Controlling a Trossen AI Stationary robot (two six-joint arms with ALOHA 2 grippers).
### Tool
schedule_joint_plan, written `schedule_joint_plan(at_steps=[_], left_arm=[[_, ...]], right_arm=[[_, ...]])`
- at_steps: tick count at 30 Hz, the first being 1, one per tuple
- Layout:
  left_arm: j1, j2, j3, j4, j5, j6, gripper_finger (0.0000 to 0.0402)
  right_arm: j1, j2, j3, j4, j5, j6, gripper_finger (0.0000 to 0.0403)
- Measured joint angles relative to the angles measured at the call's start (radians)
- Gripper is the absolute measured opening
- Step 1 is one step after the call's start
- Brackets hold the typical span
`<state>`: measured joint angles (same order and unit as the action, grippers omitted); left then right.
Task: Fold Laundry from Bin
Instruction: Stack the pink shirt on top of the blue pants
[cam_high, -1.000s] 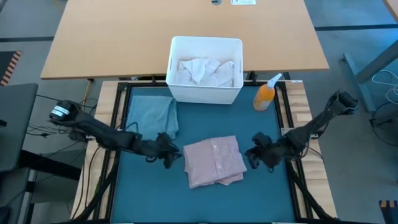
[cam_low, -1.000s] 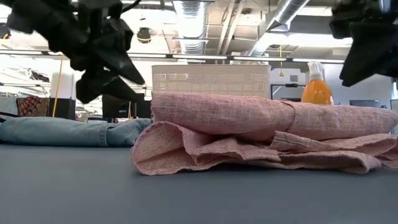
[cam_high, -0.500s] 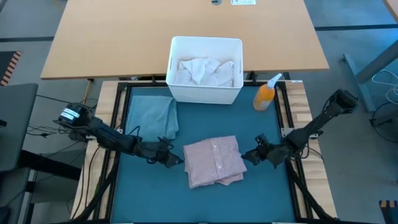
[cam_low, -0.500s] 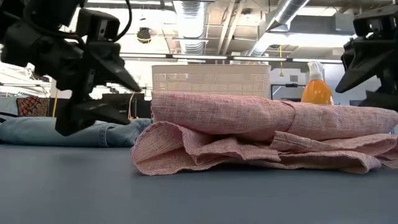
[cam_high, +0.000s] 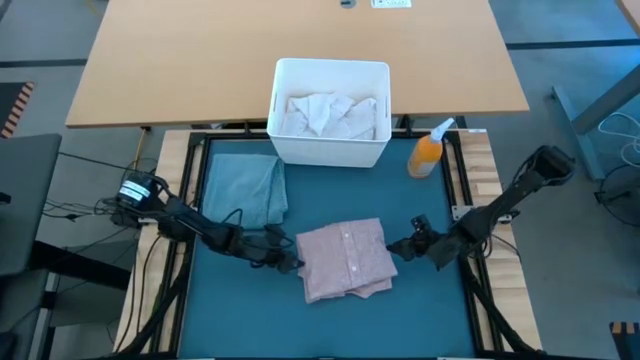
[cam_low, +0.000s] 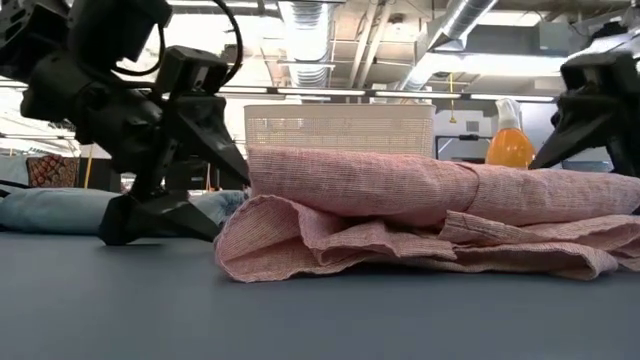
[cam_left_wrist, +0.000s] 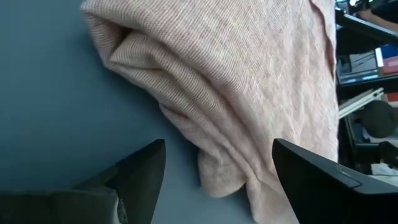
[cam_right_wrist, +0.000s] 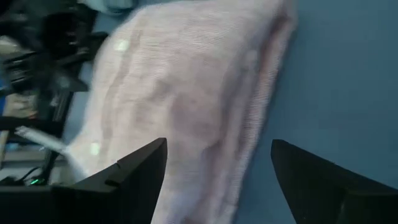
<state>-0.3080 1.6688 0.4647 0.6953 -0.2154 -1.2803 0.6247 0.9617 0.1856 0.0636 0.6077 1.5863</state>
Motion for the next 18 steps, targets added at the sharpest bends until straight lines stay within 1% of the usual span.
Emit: schedule_joint_plan(at_steps=[3,6,11,13,16,18], left_arm=[[0.012,0.001,0.023,-0.038,-0.006,0.006,0.0284],[0.023,0.003,0.044,-0.079,-0.019,0.012,0.0284],[0.046,0.005,0.08,-0.11,-0.035,0.078,0.0284],[0.052,0.005,0.093,-0.124,-0.033,0.095,0.0284],[0.057,0.007,0.099,-0.139,-0.032,0.101,0.0281],[0.057,0.038,0.101,-0.118,-0.033,0.091,0.0277]], right_arm=[[-0.007,0.077,0.0,0.03,-0.004,0.044,0.0316],[-0.011,0.165,0.0,0.128,-0.007,0.044,0.0316],[-0.031,0.325,0.005,0.347,-0.006,-0.013,0.0315],[-0.041,0.386,0.018,0.406,-0.006,-0.042,0.0315],[-0.058,0.469,0.058,0.441,-0.024,-0.081,0.0314],[-0.062,0.512,0.088,0.443,-0.028,-0.091,0.0305]])
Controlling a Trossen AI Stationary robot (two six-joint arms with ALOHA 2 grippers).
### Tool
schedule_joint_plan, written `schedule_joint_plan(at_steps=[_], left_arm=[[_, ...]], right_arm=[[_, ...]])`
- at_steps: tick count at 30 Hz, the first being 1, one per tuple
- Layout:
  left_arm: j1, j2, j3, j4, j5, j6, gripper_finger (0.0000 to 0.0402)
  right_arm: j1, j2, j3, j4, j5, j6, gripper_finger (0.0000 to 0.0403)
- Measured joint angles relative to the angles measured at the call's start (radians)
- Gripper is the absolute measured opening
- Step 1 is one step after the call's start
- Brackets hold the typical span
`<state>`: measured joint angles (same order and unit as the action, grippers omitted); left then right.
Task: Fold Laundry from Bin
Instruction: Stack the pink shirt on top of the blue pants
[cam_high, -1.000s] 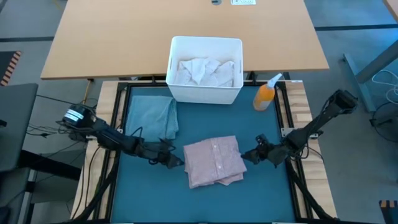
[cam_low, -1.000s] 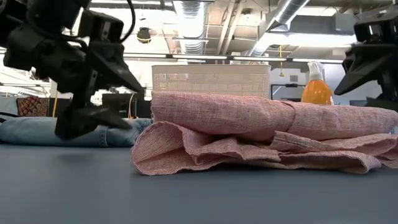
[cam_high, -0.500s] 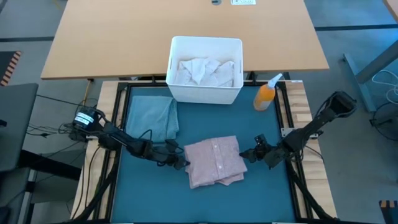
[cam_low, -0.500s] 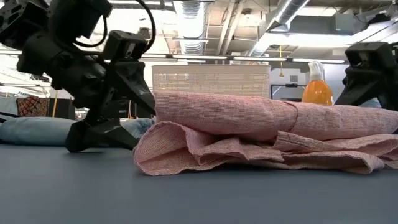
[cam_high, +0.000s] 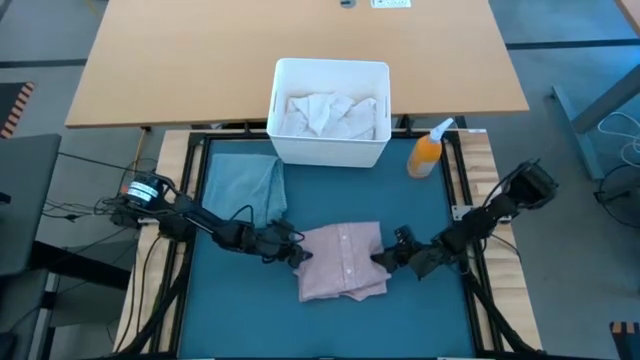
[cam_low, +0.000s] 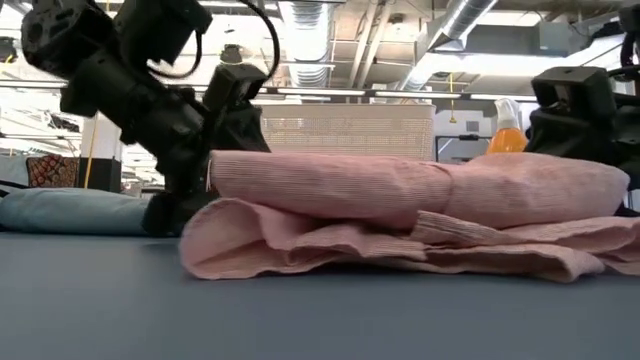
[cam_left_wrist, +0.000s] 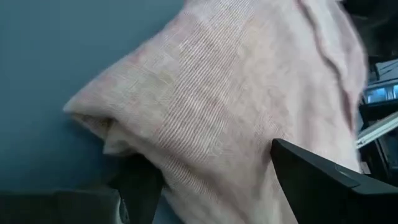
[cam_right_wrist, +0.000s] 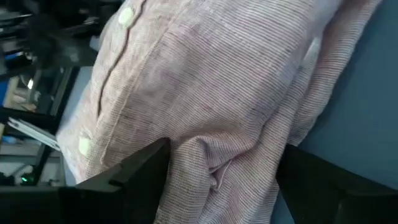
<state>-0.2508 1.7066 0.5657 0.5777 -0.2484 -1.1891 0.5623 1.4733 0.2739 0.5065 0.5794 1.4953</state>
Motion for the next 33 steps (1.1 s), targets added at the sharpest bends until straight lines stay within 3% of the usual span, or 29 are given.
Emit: schedule_joint_plan(at_steps=[5,9,16,18,20,26,33], left_arm=[[-0.007,0.098,0.012,0.088,0.016,-0.009,0.0261],[-0.008,0.086,0.02,0.076,0.006,0.028,0.0227],[-0.005,0.012,0.041,-0.014,0.006,0.123,0.0083],[-0.005,0.001,0.042,-0.015,0.004,0.14,0.0033],[-0.005,-0.016,0.041,-0.011,0.005,0.163,0.0013],[-0.005,-0.141,0.041,-0.033,0.009,0.236,0.0007],[-0.011,-0.362,0.042,-0.188,-0.003,0.301,0.0003]], right_arm=[[-0.013,0.038,0.055,-0.027,-0.023,-0.033,0.026],[-0.015,0.02,0.078,-0.083,-0.036,-0.043,0.0191],[-0.023,-0.019,0.086,-0.059,-0.044,-0.145,0.0027],[-0.024,-0.035,0.09,-0.048,-0.043,-0.165,0.0025],[-0.028,-0.051,0.106,-0.048,-0.044,-0.179,0.0029],[-0.054,-0.064,0.229,-0.066,-0.057,-0.326,0.0029],[-0.119,-0.051,0.392,-0.211,-0.058,-0.455,0.003]])
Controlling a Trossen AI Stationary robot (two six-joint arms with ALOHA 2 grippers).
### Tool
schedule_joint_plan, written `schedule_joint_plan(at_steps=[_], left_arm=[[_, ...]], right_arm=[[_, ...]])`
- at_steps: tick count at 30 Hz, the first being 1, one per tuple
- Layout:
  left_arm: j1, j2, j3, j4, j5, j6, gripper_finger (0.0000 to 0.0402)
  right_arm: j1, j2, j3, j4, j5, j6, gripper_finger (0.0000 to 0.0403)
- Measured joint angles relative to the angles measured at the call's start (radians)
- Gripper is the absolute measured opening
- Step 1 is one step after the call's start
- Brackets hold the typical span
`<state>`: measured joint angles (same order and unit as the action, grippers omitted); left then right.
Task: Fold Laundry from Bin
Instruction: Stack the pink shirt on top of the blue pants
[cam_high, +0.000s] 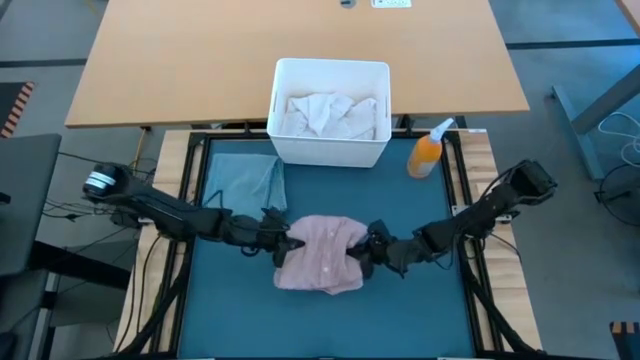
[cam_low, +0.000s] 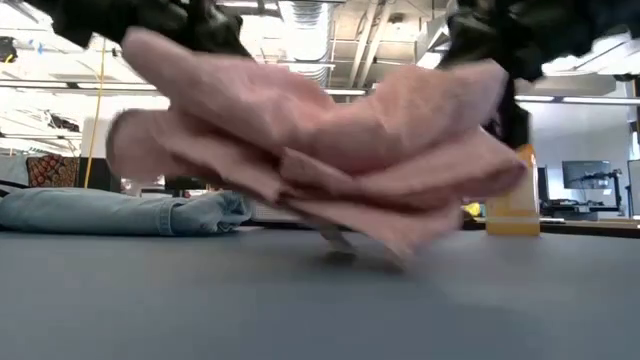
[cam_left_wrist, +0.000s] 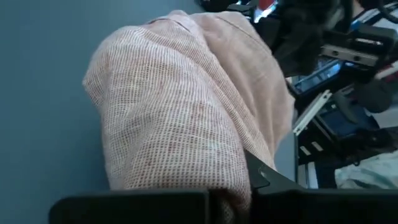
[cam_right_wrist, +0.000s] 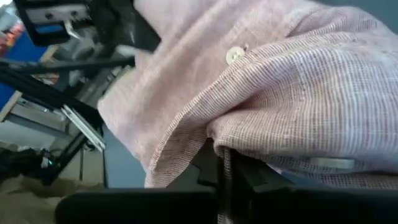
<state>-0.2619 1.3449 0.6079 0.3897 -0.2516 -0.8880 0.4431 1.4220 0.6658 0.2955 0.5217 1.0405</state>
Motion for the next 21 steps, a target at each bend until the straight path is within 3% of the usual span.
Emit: schedule_joint_plan(at_steps=[9,15,21], left_arm=[[0.029,-0.323,0.0,-0.421,-0.11,0.059,0.0002],[0.105,-0.543,0.0,-0.65,-0.152,0.106,0.0001],[0.254,-0.716,0.0,-0.894,-0.182,0.172,0.0001]], right_arm=[[-0.192,0.071,0.17,0.065,-0.037,-0.248,0.0029],[-0.34,0.259,0.375,0.114,-0.189,-0.385,0.0029],[-0.459,0.47,0.658,0.078,-0.331,-0.473,0.0029]])
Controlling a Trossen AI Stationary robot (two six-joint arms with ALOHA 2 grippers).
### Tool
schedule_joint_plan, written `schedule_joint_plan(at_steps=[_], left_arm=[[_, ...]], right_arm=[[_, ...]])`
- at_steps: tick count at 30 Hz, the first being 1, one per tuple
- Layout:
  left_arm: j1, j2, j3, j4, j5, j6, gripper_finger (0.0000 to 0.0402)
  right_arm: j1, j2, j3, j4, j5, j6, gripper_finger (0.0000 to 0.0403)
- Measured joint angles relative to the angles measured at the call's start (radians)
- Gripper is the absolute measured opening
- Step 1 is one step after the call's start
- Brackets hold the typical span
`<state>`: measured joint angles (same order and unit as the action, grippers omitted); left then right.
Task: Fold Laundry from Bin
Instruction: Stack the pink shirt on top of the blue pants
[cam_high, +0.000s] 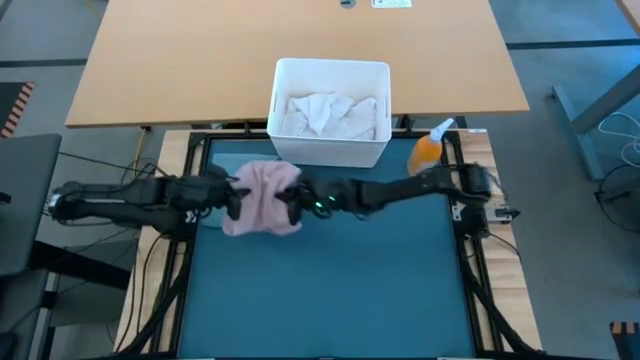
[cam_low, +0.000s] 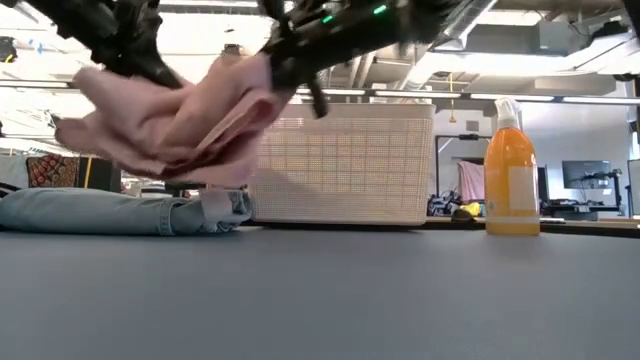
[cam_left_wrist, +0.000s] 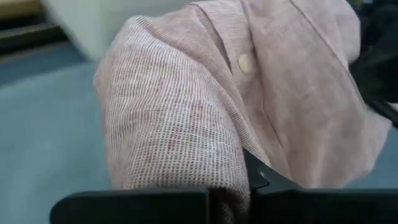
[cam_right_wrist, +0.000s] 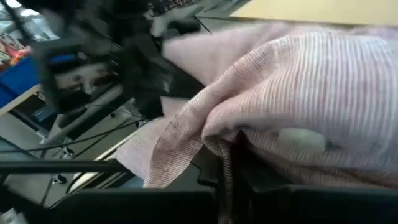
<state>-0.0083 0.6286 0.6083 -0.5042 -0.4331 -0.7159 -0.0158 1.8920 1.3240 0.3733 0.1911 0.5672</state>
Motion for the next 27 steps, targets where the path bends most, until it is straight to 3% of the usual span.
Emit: schedule_joint_plan(at_steps=[7,14,21,27], left_arm=[[0.19,-0.111,0.0,-0.18,0.013,0.107,0.0],[0.348,-0.108,-0.002,-0.307,0.01,0.234,0.0],[0.494,0.007,-0.008,-0.298,0.034,0.305,0.0],[0.563,0.134,-0.008,-0.297,0.032,0.304,0.0008]], right_arm=[[-0.077,0.217,0.26,-0.071,-0.118,0.0,0.0029],[-0.123,0.339,0.444,-0.243,-0.13,-0.018,0.0029],[-0.152,0.391,0.476,-0.338,-0.109,-0.027,0.0037],[-0.157,0.384,0.476,-0.443,-0.078,-0.129,0.0074]])
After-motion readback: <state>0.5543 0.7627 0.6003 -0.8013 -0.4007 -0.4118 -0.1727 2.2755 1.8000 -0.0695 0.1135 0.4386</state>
